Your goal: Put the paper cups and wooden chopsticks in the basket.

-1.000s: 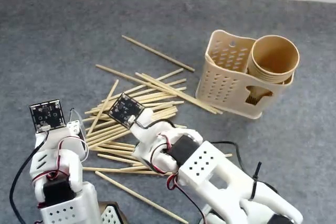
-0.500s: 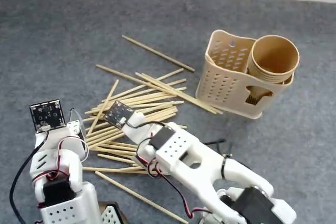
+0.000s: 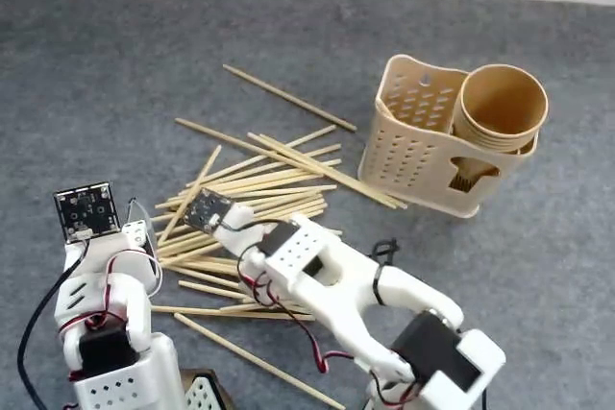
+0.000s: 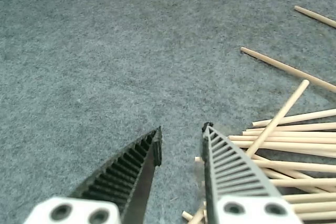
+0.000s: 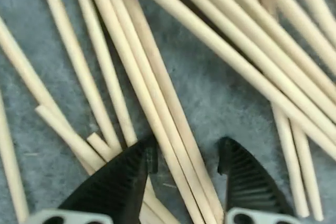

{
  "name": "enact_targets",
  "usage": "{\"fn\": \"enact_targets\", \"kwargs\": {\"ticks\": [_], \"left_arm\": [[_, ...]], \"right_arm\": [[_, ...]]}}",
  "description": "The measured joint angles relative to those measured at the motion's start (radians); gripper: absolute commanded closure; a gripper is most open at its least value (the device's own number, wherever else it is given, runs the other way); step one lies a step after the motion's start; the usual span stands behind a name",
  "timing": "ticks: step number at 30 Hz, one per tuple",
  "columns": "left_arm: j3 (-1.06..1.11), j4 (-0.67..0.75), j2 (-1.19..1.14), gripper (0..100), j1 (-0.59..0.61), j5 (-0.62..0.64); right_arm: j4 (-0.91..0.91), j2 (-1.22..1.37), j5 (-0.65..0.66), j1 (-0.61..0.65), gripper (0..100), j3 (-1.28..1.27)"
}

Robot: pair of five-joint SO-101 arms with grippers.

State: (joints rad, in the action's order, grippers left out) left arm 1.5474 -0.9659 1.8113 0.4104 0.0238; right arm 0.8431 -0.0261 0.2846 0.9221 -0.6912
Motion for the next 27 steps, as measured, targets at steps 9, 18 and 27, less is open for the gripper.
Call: {"fn": "enact_targets", "kwargs": {"ticks": [9,18,27], "left_arm": [[0.0,0.0,0.0,86,0.0,0.0],[0.0,0.0,0.0,86,0.0,0.0],[0.0,0.0,0.0,86,0.0,0.0]], "right_arm": [[0.011,0.023,0.003,-0.051,99.2,0.04],[0.069,-0.126,0.003,-0.046,99.2,0.04],[0.083,-0.307,0.003,-0.109,99.1,-0.031]]}}
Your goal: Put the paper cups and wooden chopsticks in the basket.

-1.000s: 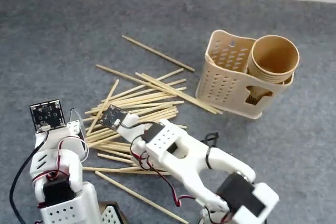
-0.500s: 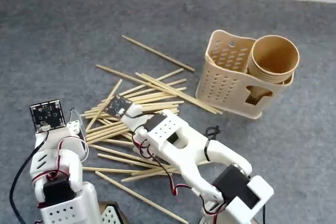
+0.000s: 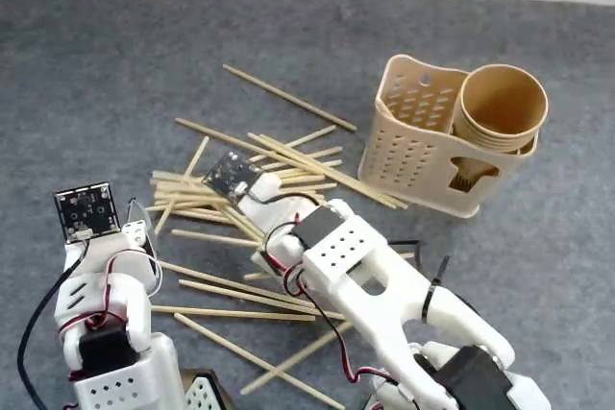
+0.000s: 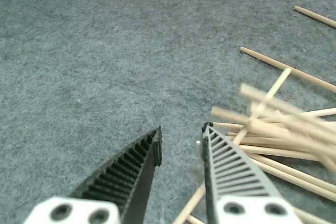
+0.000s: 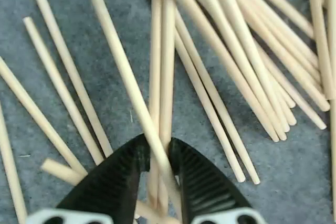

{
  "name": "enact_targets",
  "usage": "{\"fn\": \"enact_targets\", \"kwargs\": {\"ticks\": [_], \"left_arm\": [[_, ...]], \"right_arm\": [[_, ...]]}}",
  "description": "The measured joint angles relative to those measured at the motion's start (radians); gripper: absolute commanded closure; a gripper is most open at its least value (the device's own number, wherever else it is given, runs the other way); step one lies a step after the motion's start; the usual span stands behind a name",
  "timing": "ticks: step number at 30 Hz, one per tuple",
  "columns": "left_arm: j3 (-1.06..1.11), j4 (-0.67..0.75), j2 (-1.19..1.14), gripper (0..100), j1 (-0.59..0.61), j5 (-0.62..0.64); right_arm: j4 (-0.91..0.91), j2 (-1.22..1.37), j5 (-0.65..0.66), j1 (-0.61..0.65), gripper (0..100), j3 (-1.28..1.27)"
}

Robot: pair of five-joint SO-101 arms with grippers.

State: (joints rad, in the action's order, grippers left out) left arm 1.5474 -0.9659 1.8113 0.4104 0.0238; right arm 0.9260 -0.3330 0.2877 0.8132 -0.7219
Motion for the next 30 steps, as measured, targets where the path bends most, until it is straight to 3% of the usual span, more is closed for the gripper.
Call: {"fn": "enact_targets", "kwargs": {"ticks": [5,10,30], "left_arm": [[0.0,0.0,0.0,86,0.0,0.0],[0.0,0.0,0.0,86,0.0,0.0],[0.0,0.0,0.0,86,0.0,0.0]], "right_arm": [[0.0,-0.005,0.0,0.0,98.1,0.0],[0.006,-0.005,0.0,0.0,88.3,0.0],[-0.012,0.163,0.0,0.025,88.2,0.0]]}}
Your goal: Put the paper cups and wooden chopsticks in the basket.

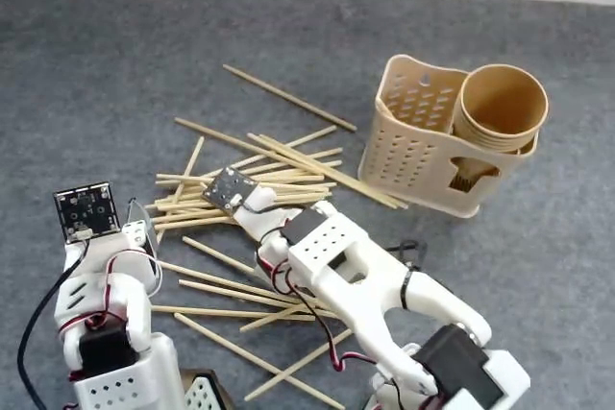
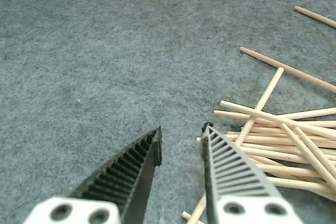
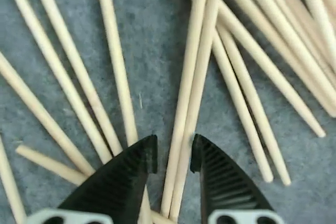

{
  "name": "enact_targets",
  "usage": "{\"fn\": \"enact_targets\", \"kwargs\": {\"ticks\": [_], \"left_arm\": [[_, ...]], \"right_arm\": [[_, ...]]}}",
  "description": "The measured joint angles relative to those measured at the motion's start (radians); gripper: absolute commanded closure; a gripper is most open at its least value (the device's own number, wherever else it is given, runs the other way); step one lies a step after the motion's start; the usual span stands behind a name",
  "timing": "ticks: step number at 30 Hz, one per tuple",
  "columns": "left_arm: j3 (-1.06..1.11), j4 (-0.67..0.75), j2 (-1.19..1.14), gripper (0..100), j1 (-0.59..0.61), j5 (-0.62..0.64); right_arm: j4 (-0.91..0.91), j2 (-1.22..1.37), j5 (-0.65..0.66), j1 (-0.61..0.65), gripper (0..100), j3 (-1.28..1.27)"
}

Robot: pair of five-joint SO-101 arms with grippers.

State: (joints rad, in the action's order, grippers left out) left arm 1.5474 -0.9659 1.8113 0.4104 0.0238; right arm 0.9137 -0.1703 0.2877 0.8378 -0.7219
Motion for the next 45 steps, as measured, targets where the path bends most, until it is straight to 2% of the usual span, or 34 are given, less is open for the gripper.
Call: {"fn": "enact_targets", "kwargs": {"ticks": [7,12,17,32,45], "left_arm": [[0.0,0.0,0.0,86,0.0,0.0],[0.0,0.0,0.0,86,0.0,0.0],[0.0,0.0,0.0,86,0.0,0.0],[0.0,0.0,0.0,86,0.0,0.0],[0.0,0.0,0.0,86,0.0,0.0]], "right_arm": [[-0.075,0.075,0.0,-0.043,88.3,0.0],[-0.087,0.101,0.0,-0.049,99.8,0.006],[-0.072,0.084,0.0,-0.052,99.2,0.006],[0.005,-0.385,0.0,-0.061,99.2,0.005],[-0.025,-0.677,0.0,-0.224,99.2,0.005]]}}
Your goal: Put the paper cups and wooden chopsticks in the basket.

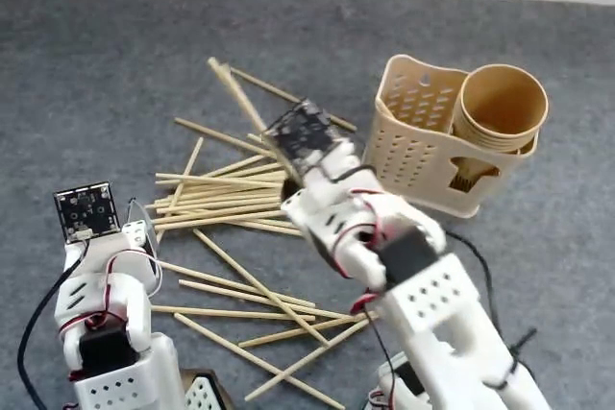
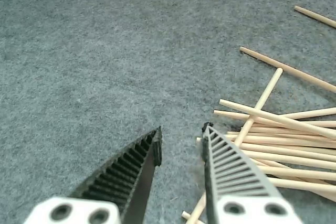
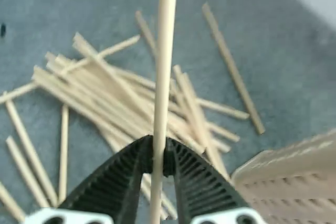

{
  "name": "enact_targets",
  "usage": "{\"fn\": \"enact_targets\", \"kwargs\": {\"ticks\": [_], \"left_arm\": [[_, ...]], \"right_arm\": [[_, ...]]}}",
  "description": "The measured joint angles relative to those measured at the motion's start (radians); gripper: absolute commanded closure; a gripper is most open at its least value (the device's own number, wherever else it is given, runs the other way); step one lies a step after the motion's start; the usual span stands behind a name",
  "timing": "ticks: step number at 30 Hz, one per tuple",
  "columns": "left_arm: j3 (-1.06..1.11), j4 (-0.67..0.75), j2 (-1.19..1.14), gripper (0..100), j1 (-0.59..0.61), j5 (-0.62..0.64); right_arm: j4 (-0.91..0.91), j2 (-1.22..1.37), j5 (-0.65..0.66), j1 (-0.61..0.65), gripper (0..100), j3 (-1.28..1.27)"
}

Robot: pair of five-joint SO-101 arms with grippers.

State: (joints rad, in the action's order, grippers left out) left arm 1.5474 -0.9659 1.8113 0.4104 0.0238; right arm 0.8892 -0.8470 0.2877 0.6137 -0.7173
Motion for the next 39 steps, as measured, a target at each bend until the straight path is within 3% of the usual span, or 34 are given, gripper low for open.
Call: {"fn": "enact_targets", "kwargs": {"ticks": [8,22,26,39], "left_arm": [[0.0,0.0,0.0,86,0.0,0.0],[0.0,0.0,0.0,86,0.0,0.0],[0.0,0.0,0.0,86,0.0,0.0],[0.0,0.0,0.0,86,0.0,0.0]], "right_arm": [[-0.176,-0.132,0.0,-0.147,99.2,0.0],[-0.601,-0.137,0.0,-0.35,99.2,0.0],[-0.647,-0.137,0.0,-0.393,99.2,-0.003],[-0.953,-0.138,0.0,-0.423,99.2,-0.351]]}}
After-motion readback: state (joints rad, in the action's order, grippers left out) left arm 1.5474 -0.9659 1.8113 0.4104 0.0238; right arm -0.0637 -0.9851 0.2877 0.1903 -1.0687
